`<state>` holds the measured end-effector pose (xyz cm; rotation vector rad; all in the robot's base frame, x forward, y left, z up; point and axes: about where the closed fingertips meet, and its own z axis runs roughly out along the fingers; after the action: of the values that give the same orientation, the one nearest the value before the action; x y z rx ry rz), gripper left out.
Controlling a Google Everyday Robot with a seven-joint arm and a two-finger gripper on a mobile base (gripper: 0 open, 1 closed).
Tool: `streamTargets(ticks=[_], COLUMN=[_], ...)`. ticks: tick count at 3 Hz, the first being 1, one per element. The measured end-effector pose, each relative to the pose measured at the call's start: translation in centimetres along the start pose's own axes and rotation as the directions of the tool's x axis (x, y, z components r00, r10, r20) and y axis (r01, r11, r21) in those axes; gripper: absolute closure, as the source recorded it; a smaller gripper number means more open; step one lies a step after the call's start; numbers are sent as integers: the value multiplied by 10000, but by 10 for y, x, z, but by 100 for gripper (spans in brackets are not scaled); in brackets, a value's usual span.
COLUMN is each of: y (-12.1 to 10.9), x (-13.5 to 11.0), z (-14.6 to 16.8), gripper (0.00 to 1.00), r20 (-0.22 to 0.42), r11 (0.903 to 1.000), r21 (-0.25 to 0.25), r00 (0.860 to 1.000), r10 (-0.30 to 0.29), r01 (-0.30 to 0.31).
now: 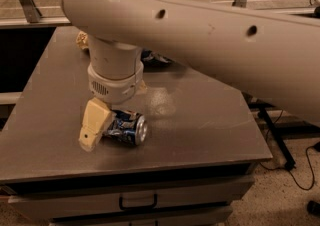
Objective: Place pepsi can upright
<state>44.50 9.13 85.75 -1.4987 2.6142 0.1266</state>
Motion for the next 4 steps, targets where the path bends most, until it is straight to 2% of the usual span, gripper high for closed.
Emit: streamTargets(ticks=[1,2,3,4], y=[-2,2,7,13], x=[9,6,-5,-14], z=[7,13,16,15], gripper=[10,29,51,75], r20=[753,971,685,95], r11=[9937,9831,9808,9845], r21=[196,467,630,717], r00=[9909,9787,9796,9869], r10=[-1114,-1808,-1889,-1610], r01=[1102,1770,1847,1599])
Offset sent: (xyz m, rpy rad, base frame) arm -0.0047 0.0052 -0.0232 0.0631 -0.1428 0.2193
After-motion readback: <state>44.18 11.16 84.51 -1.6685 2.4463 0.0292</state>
